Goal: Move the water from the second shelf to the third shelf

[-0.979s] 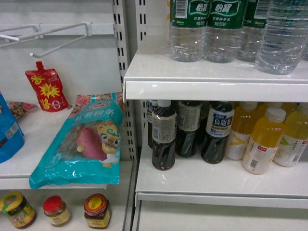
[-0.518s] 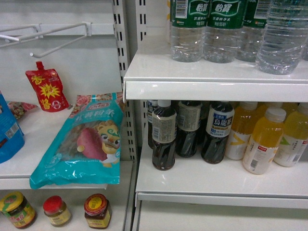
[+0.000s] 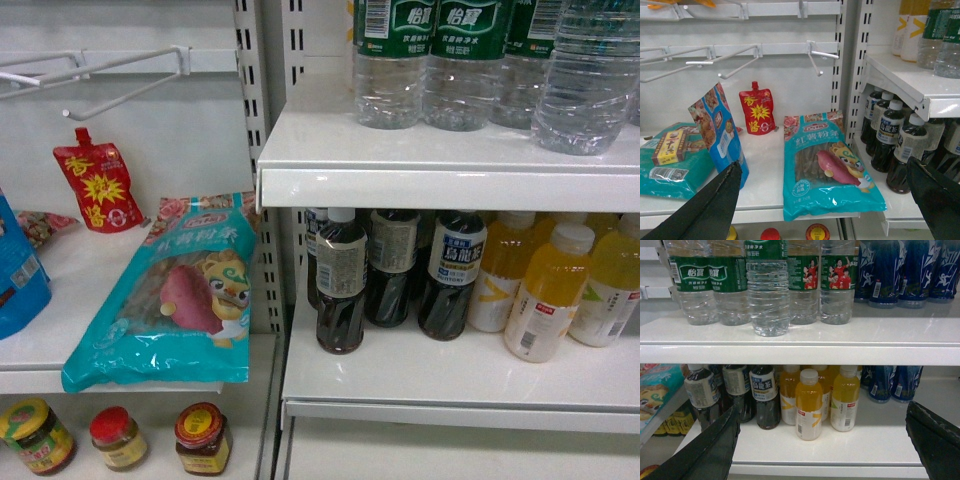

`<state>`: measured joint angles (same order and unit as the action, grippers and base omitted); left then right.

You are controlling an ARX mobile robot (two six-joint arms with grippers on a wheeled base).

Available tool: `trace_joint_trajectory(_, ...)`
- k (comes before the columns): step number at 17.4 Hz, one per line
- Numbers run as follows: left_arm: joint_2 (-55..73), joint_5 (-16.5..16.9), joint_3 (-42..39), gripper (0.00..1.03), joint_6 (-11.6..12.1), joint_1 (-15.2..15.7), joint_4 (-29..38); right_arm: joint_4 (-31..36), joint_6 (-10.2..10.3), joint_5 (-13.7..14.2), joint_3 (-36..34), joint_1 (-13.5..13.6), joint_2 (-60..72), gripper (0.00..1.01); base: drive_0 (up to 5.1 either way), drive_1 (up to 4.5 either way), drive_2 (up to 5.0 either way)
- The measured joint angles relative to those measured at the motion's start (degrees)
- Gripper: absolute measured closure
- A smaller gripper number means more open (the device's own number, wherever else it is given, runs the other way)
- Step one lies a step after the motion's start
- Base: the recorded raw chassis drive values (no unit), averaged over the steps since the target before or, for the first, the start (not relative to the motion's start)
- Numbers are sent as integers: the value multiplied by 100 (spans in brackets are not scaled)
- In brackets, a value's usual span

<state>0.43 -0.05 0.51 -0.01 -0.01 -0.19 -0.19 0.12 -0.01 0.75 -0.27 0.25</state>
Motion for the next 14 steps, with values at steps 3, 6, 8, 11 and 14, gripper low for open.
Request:
trace_joint_trajectory(3,0,0,0,5,0,0,0,-2,2,2,0,0,0,3,0,0,0)
trace_joint_trajectory(6,0,0,0,5,0,0,0,0,2,2,0,0,0,3,0,0,0)
trace_joint_trajectory(8,0,0,0,5,0,0,0,0,0,0,0,0,0,3,0,0,0)
trace_joint_trajectory(11,0,0,0,5,0,0,0,-2,2,2,0,0,0,3,0,0,0)
trace_joint_trajectory(14,0,2,-2,5,0,0,15,17,2,2,0,0,0,3,0,0,0)
